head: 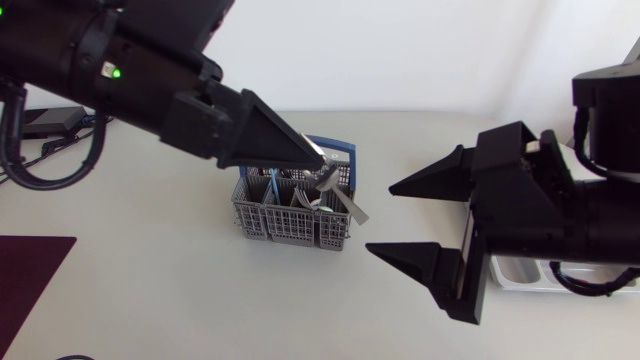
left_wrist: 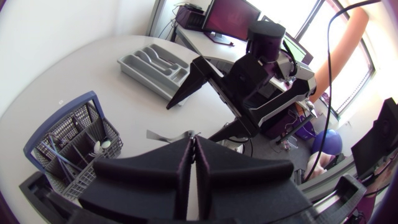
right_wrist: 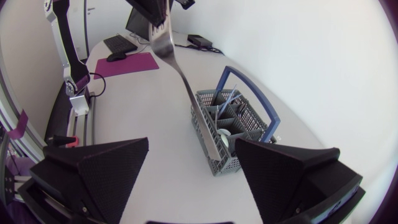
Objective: Sort the cutlery from the basket into the organizer compartments.
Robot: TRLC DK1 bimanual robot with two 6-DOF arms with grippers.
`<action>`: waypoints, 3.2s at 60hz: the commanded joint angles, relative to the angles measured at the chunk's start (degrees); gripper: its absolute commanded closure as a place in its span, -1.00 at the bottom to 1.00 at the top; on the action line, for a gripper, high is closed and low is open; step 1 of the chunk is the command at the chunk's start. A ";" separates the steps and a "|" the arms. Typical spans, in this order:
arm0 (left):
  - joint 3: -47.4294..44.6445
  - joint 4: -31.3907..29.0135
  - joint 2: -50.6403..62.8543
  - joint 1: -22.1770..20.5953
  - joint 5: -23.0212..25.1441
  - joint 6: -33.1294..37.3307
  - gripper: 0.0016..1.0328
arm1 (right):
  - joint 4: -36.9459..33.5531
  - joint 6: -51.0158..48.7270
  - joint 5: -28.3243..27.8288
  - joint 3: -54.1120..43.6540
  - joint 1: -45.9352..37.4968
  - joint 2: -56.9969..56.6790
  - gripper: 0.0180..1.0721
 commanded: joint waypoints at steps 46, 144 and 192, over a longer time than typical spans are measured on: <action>1.61 0.95 8.87 -0.62 7.83 2.70 0.93 | 12.36 -3.88 -2.03 -6.19 -0.61 4.18 -0.02; 5.91 6.31 7.11 6.85 8.35 -4.33 -0.36 | 3.57 -1.33 0.96 -5.84 0.09 0.75 0.89; -10.26 12.11 1.13 5.80 -20.74 8.41 -0.35 | 11.83 -3.79 14.23 0.40 -38.23 17.89 0.89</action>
